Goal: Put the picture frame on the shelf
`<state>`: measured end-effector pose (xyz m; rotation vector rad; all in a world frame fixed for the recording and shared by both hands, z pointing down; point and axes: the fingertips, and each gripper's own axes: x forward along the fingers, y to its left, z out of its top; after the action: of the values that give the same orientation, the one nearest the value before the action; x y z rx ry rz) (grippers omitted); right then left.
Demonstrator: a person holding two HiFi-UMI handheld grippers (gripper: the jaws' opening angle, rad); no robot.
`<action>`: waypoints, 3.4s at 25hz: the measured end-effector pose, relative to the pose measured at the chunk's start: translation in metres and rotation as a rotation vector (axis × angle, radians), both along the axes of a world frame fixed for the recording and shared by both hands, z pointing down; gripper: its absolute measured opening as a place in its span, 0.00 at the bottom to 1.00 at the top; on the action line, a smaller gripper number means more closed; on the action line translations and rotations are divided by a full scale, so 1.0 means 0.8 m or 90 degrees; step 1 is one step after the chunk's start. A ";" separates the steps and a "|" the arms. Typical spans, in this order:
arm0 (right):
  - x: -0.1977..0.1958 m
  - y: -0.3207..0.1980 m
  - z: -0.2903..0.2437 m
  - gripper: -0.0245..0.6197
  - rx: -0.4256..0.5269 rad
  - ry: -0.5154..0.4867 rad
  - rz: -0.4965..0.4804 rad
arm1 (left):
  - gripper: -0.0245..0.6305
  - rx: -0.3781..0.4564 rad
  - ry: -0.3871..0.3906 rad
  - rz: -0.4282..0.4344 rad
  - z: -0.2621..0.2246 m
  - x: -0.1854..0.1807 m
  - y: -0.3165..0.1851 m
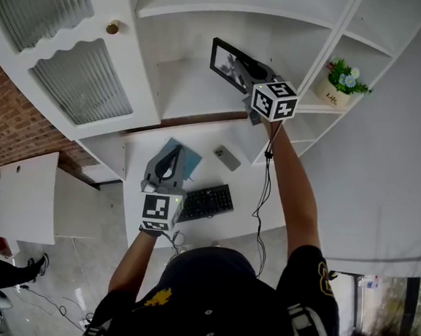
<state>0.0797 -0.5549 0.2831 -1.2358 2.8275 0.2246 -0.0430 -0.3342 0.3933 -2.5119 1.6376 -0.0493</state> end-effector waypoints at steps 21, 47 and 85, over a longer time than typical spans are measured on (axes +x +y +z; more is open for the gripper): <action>-0.020 0.003 0.021 0.08 -0.008 0.043 -0.062 | 0.07 -0.002 0.003 0.001 0.003 0.002 -0.001; -0.011 -0.008 0.027 0.15 0.008 0.096 -0.045 | 0.06 0.001 0.007 0.016 0.000 0.006 0.002; 0.010 -0.023 0.027 0.28 -0.007 0.083 0.004 | 0.07 0.004 0.008 0.018 -0.003 0.006 0.007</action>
<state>0.0875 -0.5729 0.3045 -1.2786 2.9379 0.3027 -0.0382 -0.3288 0.3908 -2.5355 1.6040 -0.0269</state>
